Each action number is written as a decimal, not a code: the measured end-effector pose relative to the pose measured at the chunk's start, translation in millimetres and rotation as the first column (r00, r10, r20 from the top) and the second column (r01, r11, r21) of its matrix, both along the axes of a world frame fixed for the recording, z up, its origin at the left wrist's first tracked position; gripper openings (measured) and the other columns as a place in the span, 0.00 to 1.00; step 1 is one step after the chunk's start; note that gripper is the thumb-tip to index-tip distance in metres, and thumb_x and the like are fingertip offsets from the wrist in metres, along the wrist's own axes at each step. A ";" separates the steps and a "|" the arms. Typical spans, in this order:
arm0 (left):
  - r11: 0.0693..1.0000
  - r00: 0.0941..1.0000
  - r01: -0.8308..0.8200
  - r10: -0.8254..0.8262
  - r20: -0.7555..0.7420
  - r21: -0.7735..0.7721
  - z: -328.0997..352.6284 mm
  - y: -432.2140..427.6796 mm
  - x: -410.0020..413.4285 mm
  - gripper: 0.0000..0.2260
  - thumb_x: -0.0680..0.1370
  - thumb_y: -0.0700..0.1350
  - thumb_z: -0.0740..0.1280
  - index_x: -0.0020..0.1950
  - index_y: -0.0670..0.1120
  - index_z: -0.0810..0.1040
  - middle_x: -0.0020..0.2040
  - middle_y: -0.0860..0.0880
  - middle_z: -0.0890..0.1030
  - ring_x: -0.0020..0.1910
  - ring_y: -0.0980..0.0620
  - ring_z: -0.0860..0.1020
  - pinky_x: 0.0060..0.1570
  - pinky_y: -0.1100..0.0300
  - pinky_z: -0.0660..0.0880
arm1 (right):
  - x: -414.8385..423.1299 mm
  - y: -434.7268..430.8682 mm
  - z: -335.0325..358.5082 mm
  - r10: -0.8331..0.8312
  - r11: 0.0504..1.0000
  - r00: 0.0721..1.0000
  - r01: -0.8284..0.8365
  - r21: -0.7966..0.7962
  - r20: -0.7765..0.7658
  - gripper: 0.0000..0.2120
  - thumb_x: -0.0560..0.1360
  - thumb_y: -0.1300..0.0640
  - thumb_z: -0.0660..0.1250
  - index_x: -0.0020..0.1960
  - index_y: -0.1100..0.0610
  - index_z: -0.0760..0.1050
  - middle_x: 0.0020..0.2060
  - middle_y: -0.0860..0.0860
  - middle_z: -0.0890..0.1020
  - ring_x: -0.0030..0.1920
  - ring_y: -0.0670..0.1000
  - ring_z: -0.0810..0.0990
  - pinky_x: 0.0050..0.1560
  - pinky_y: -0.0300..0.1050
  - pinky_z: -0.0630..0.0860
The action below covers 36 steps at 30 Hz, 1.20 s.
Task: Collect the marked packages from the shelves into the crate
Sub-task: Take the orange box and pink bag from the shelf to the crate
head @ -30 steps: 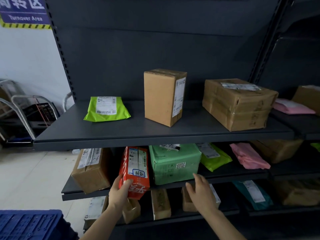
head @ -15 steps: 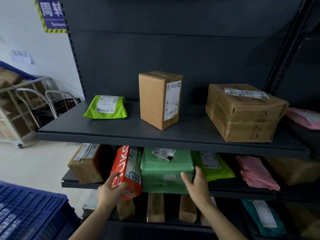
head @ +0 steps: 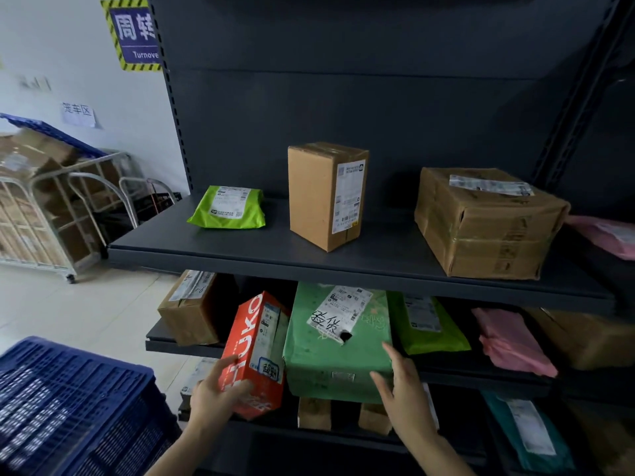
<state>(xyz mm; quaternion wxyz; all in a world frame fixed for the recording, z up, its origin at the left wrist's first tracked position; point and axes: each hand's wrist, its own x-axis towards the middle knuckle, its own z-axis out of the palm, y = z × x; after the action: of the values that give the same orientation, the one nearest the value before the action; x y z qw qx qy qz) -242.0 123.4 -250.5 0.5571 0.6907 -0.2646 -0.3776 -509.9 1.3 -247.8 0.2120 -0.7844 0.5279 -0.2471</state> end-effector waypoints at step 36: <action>0.989 0.983 -0.103 0.086 -0.162 -0.102 -26.0 49.6 13.4 0.21 0.75 0.38 0.68 0.67 0.47 0.71 0.53 0.45 0.80 0.47 0.48 0.80 0.43 0.54 0.78 | 17.9 47.8 -6.1 -0.102 0.995 0.983 0.100 -0.023 -0.152 0.25 0.79 0.49 0.58 0.73 0.57 0.58 0.68 0.52 0.69 0.67 0.50 0.69 0.63 0.38 0.64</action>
<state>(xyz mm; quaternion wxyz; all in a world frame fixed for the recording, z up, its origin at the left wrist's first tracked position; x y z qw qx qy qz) -228.7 173.0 -276.5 0.6306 0.6389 -0.2069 -0.3890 -492.0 49.0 -253.9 0.1523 -0.7748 0.5799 -0.2007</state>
